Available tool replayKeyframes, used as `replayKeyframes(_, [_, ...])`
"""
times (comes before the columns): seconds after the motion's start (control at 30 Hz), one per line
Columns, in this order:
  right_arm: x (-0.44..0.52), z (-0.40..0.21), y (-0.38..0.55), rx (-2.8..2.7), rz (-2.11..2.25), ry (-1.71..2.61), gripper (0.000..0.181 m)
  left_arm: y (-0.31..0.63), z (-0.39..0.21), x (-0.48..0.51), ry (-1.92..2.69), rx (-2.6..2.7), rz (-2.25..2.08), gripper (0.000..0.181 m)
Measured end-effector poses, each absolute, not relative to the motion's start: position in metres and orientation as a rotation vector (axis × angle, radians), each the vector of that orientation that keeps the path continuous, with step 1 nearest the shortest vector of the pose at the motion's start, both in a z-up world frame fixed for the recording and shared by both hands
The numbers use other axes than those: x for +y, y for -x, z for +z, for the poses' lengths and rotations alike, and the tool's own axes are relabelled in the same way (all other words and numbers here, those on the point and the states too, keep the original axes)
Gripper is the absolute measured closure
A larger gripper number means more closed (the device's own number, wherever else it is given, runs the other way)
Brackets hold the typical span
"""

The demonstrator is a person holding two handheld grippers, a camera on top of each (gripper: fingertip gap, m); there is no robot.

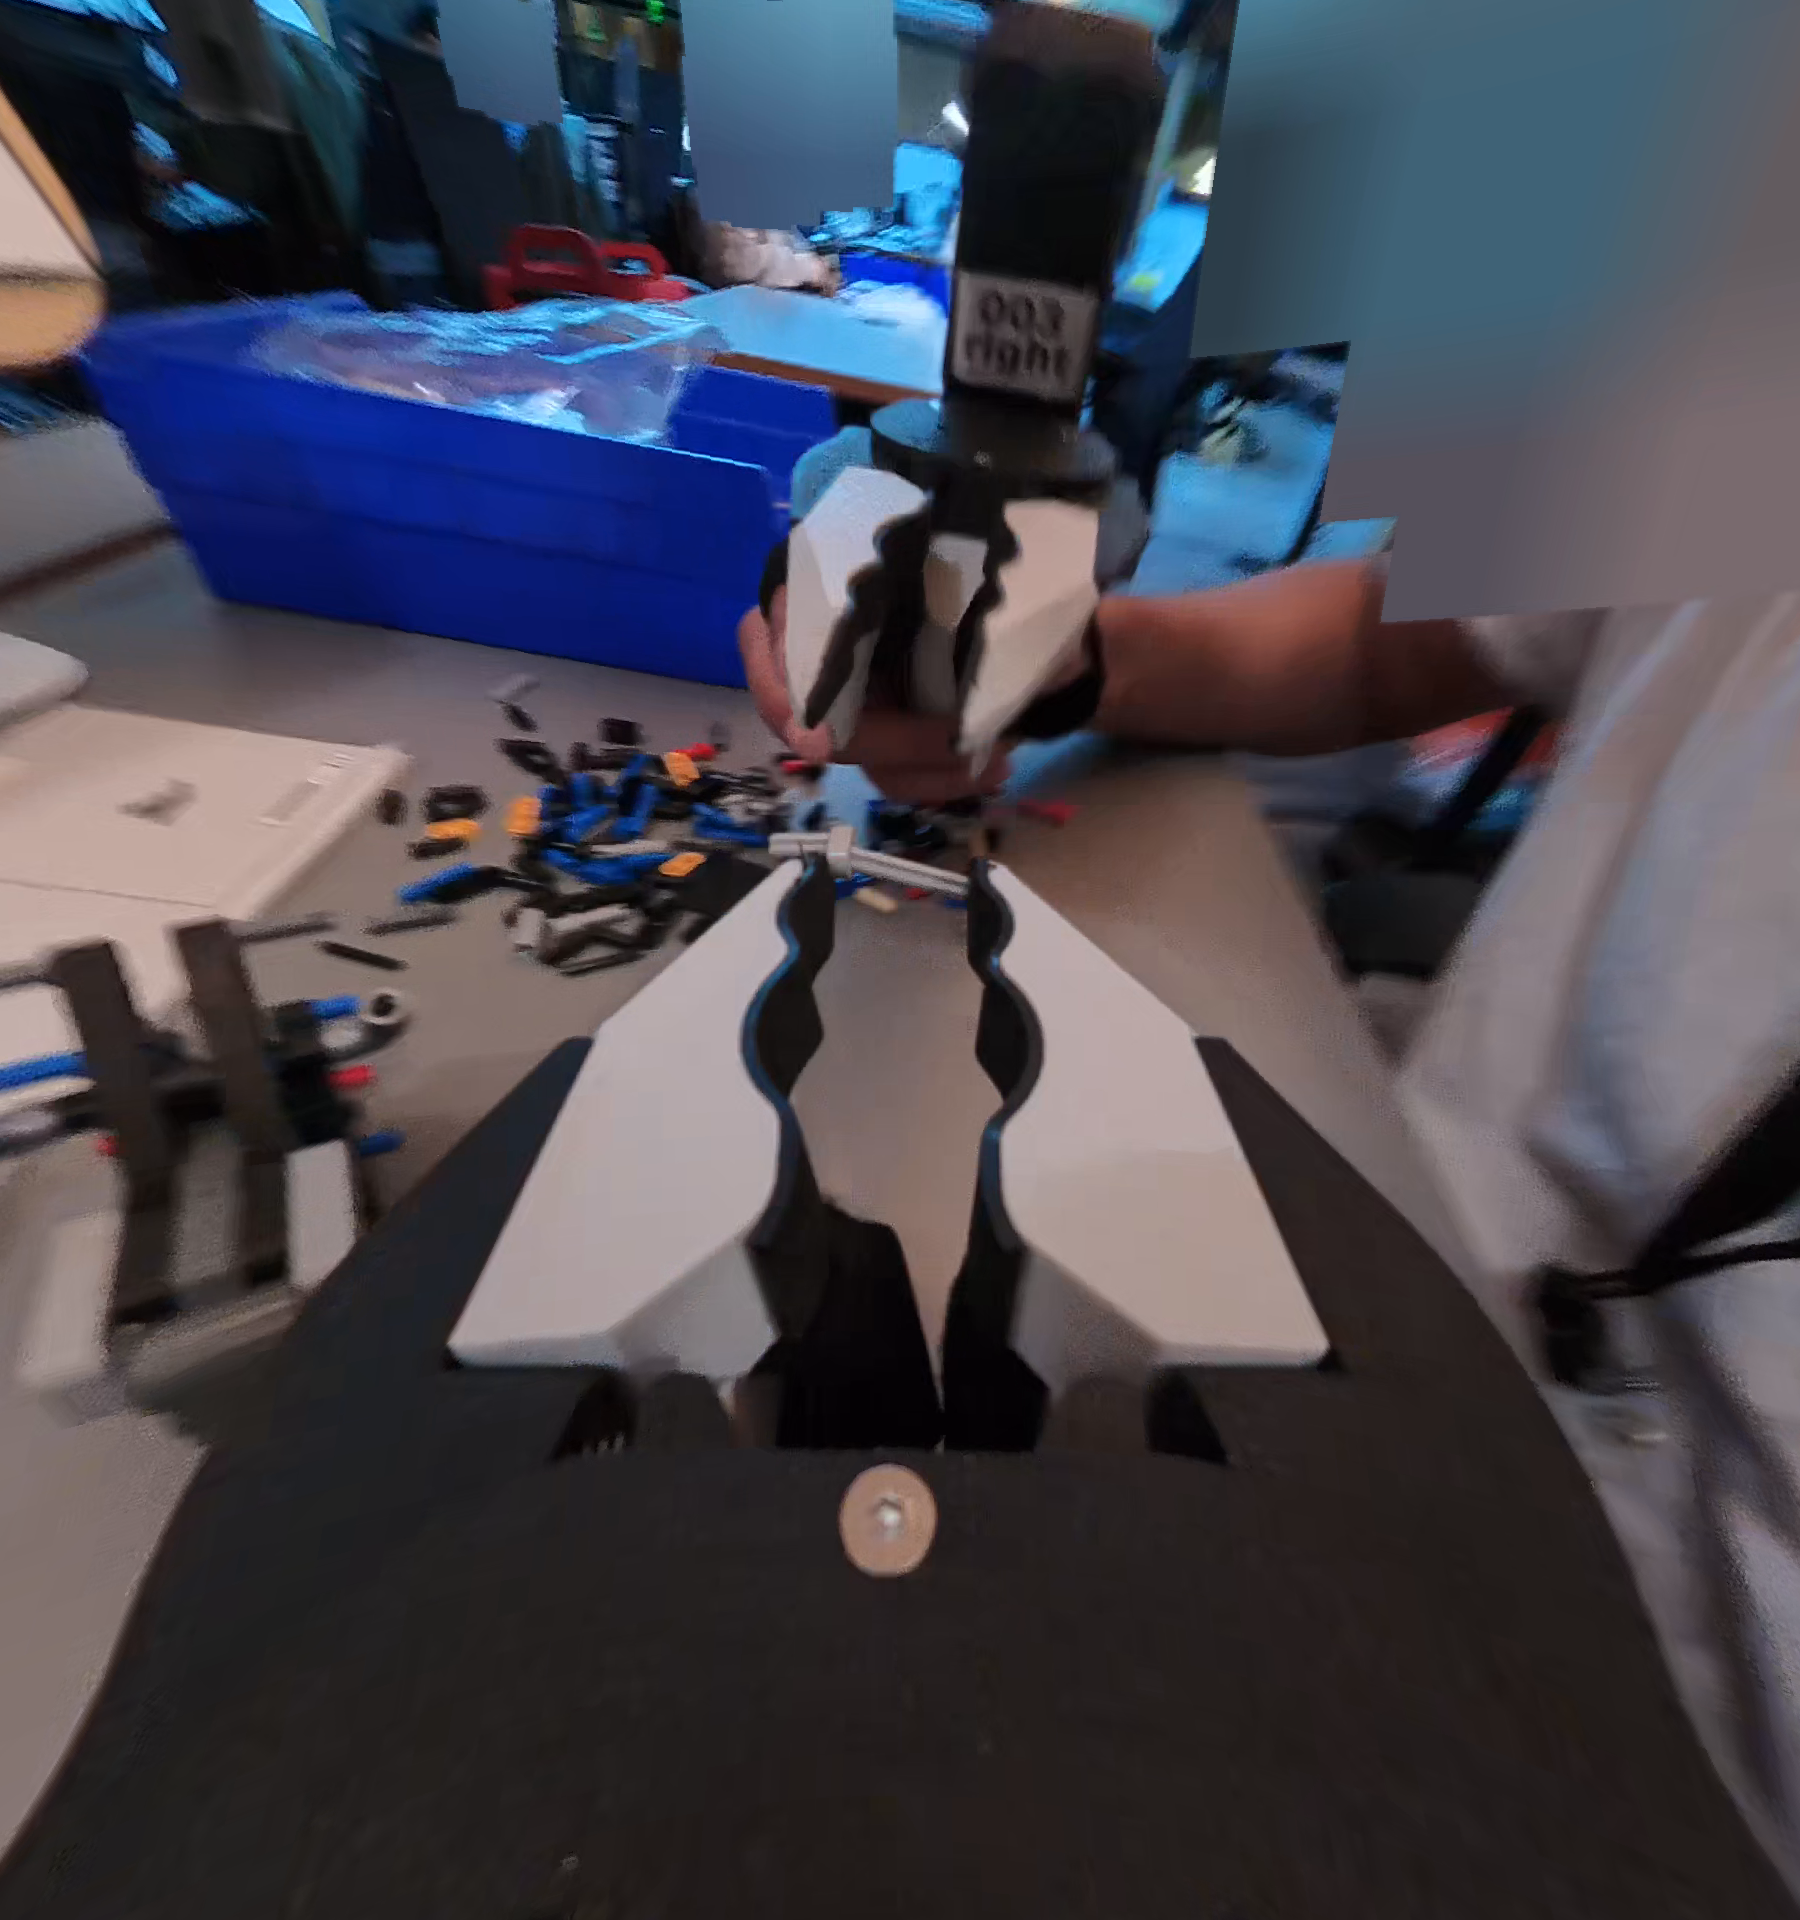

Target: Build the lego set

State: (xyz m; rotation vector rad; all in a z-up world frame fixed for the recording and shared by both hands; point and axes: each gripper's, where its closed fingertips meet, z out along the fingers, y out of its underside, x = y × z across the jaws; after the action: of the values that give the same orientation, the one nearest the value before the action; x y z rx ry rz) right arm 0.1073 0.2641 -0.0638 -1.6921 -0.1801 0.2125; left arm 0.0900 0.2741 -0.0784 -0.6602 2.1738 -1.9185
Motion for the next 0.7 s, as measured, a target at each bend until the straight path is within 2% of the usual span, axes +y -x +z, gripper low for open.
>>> replayKeyframes(0.2, [0.273,-0.075,-0.108,0.139,0.846,1.721,0.141,-0.090,-0.081,0.270,0.350,2.031,-1.531,0.157])
replayKeyframes(0.27, [0.276,-0.075,-0.104,0.197,0.971,1.690,0.146,-0.087,-0.084,0.266,0.313,2.034,-1.510,0.157])
replayKeyframes(0.33, [0.275,-0.072,-0.099,0.193,1.051,1.658,0.160,-0.084,-0.085,0.264,0.291,2.036,-1.526,0.157])
replayKeyframes(0.57, [0.275,-0.074,-0.089,0.171,1.119,1.663,0.164,-0.081,-0.086,0.263,0.220,2.037,-1.499,0.157])
replayKeyframes(0.7, [0.275,-0.078,-0.087,0.165,1.122,1.682,0.177,-0.079,-0.090,0.260,0.165,2.039,-1.441,0.157])
